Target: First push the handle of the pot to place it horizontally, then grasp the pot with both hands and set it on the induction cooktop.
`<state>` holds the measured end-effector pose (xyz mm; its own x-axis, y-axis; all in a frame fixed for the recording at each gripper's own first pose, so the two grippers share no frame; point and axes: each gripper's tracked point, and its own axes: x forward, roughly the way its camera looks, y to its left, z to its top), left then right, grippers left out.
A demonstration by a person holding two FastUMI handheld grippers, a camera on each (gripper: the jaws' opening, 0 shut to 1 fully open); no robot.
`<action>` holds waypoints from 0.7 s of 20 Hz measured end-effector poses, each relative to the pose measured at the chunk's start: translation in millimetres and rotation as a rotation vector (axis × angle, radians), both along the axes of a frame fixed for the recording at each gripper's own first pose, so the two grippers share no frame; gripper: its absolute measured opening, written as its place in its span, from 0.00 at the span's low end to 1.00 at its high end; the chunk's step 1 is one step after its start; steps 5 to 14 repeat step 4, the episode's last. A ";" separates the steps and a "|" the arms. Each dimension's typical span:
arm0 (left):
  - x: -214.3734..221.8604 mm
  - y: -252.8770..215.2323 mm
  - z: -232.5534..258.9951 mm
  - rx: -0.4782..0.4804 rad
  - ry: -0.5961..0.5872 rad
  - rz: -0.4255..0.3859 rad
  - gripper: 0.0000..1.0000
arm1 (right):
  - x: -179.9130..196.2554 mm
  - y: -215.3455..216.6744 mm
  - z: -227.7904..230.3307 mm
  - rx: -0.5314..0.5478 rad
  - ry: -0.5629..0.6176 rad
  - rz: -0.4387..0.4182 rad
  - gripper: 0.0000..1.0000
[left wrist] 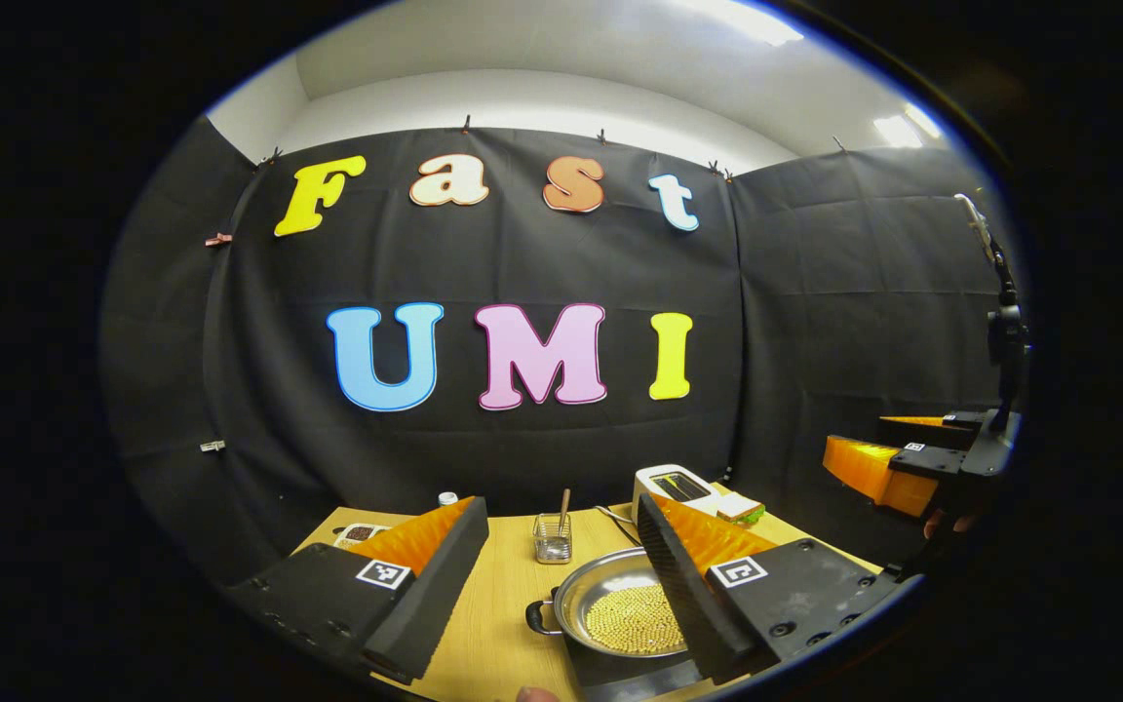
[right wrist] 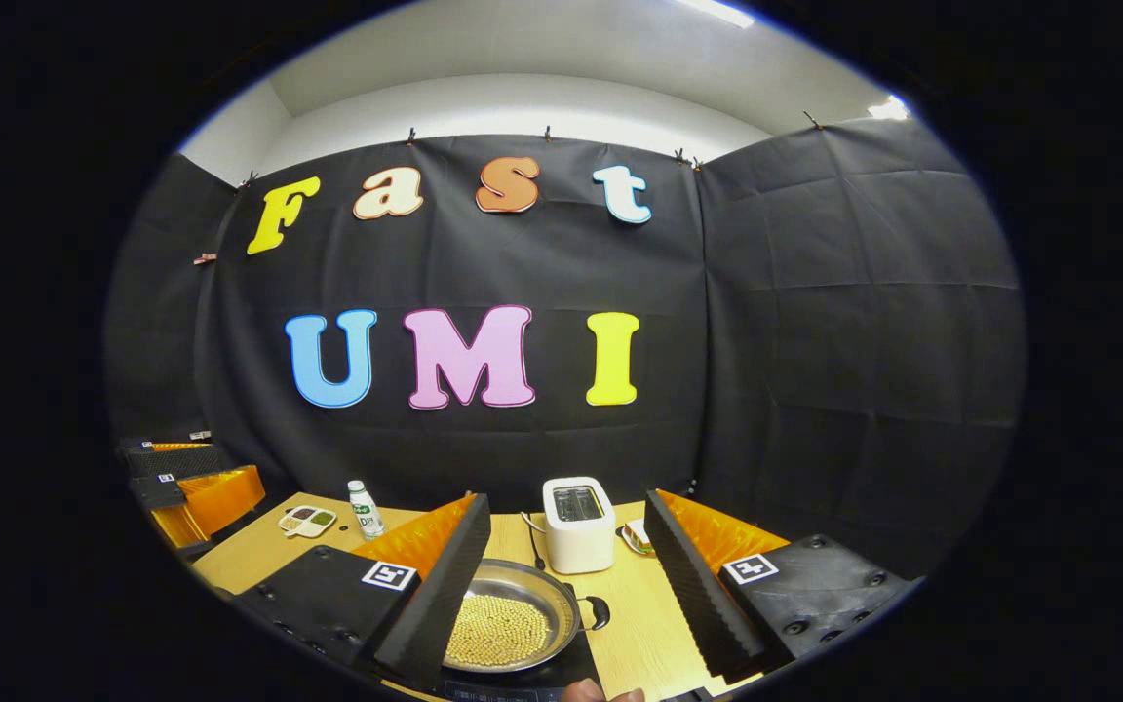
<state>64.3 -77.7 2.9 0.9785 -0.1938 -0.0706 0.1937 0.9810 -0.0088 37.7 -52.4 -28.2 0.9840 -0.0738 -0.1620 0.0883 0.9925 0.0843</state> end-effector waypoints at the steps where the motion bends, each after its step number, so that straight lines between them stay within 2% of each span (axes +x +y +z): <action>1: 0.6 -0.3 -0.7 0.000 -0.001 -0.001 0.96 | -0.4 -1.0 0.8 0.000 -0.003 -0.001 0.98; 14: -0.1 0.7 1.0 0.005 -0.003 0.001 0.96 | 0.0 -0.7 -0.4 -0.003 -0.001 0.000 0.98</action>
